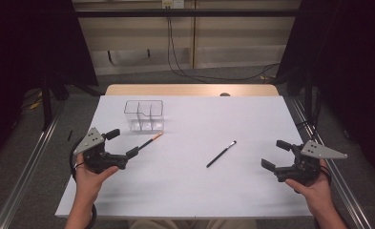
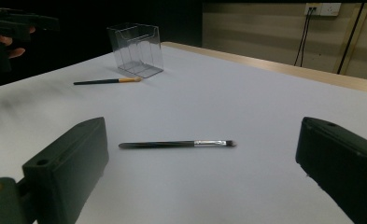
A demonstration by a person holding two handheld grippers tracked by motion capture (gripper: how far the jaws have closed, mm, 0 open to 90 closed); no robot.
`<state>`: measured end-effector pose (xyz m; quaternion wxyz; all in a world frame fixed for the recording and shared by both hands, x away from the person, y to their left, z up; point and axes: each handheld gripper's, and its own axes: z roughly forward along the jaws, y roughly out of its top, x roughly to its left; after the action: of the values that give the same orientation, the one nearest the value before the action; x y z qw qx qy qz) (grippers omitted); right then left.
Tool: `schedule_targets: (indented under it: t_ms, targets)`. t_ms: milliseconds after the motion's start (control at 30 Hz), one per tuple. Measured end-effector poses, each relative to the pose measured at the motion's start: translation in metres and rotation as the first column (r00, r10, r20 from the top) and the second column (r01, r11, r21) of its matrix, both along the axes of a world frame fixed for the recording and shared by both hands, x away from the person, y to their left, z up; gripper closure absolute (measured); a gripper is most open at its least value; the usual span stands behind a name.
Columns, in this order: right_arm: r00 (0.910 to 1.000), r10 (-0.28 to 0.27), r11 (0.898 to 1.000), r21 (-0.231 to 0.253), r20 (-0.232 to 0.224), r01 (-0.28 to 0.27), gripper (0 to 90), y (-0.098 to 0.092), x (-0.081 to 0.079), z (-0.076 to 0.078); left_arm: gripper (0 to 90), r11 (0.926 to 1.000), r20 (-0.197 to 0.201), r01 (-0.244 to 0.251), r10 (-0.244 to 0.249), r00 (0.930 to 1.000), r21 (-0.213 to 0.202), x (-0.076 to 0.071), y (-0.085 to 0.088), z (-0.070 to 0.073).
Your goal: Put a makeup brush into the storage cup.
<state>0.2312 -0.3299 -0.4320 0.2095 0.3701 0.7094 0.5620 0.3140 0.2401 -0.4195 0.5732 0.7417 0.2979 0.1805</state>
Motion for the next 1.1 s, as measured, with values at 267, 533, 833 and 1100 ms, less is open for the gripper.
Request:
schedule_targets:
  t_ms: [267, 533, 833, 1100]
  targets:
    - [1.0000, 0.001, 1.000, -0.002, -0.001, -0.001, 2.0, -0.001, -0.001, -0.001, 0.8, 1.0000, -0.009, -0.001, 0.001, 1.0000, -0.005, 0.016, -0.010, -0.002]
    - [1.0000, 0.003, 1.000, 0.000, -0.001, -0.003, 2.1, -0.001, -0.001, -0.001, 0.8, 0.9998, -0.033, -0.006, 0.007, 0.9994, 0.018, 0.028, -0.019, -0.008]
    - [1.0000, 0.007, 1.000, -0.002, -0.003, -0.007, 2.1, 0.001, -0.002, -0.001, 0.8, 0.9985, -0.058, -0.006, 0.009, 0.9983, 0.055, 0.041, -0.030, -0.015]
    - [1.0000, 0.007, 1.000, 0.002, -0.001, -0.007, 2.1, 0.000, -0.002, -0.001, 0.8, 0.9953, -0.078, 0.005, 0.003, 0.9970, 0.097, 0.051, -0.042, -0.019]
